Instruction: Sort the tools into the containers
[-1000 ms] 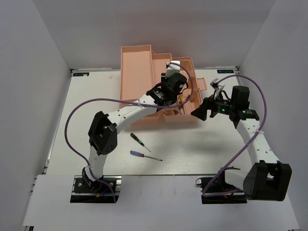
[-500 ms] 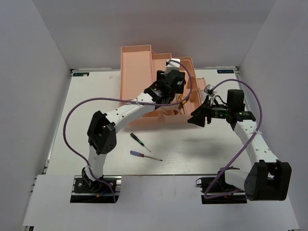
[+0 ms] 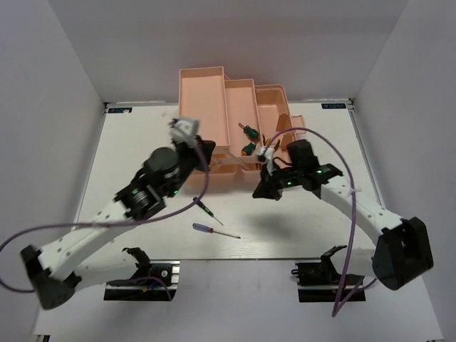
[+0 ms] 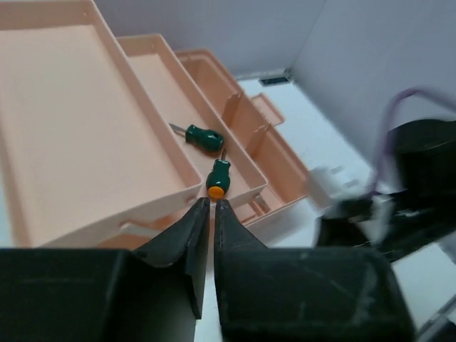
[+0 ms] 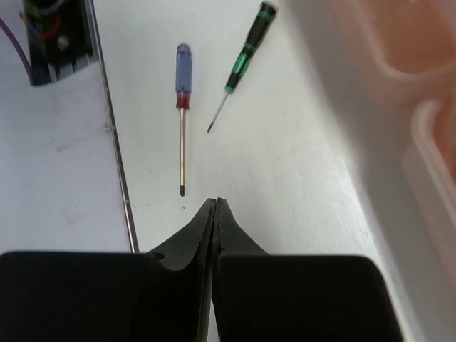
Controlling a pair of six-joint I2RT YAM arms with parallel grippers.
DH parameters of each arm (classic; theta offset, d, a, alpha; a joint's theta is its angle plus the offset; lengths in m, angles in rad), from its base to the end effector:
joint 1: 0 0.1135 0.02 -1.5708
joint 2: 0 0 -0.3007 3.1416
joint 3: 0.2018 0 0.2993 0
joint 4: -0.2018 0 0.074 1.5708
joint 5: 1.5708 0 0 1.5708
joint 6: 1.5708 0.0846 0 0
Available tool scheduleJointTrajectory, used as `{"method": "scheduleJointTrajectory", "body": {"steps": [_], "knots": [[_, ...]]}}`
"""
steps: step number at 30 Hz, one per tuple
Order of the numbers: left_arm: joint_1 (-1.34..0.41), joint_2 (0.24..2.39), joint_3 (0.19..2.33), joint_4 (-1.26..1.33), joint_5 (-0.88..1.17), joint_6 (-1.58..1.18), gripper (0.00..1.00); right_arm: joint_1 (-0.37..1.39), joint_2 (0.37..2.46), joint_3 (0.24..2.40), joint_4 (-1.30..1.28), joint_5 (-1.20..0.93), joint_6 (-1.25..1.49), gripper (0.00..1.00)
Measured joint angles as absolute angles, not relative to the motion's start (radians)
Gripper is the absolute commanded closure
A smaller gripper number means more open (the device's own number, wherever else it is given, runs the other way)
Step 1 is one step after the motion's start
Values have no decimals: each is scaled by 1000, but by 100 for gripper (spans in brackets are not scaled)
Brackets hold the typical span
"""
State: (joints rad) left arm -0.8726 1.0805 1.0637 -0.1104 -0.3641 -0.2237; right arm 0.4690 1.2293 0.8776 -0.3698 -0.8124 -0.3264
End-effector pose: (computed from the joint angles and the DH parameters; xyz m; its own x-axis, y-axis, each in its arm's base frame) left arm 0.2316 -0.2291 0.4144 -0.1879 -0.0985 -0.9772 0.4585 0.8711 -0.1760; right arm 0.2528 0.1969 0.2648 -0.3025 -0.4005 -0.8649 -0.9439 0.2520 0.2134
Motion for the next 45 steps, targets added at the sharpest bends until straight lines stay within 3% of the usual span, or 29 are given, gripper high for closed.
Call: {"method": "scheduleJointTrajectory", "body": {"steps": [2,3,5,7,10,13,22,38,43,45], "knots": [[-873,939,997,-118,-365,-248,50,575,1288,896,-371,-729,-323,100],[-873,881,966,-125,-374,-268,32,619,1320,908,-371,-684,-320,100],[-872,775,897,-170,-411,-333,24,709,1396,944,-368,-596,-300,97],[-872,682,810,-253,-462,-421,20,786,1468,989,-364,-497,-255,81],[-872,551,706,-410,-545,-546,18,882,1571,1065,-340,-379,-168,69],[-872,441,672,-527,-601,-627,18,952,1641,1107,-305,-291,-76,64],[-872,434,681,-716,-685,-764,18,1066,1844,1317,-310,-89,85,61],[-871,411,673,-805,-673,-825,20,1106,1987,1340,-312,62,109,58],[-872,498,625,-782,-616,-847,26,1113,1988,1340,-312,86,91,78],[-872,535,602,-776,-586,-860,34,1113,1988,1338,-312,89,81,90]]}}
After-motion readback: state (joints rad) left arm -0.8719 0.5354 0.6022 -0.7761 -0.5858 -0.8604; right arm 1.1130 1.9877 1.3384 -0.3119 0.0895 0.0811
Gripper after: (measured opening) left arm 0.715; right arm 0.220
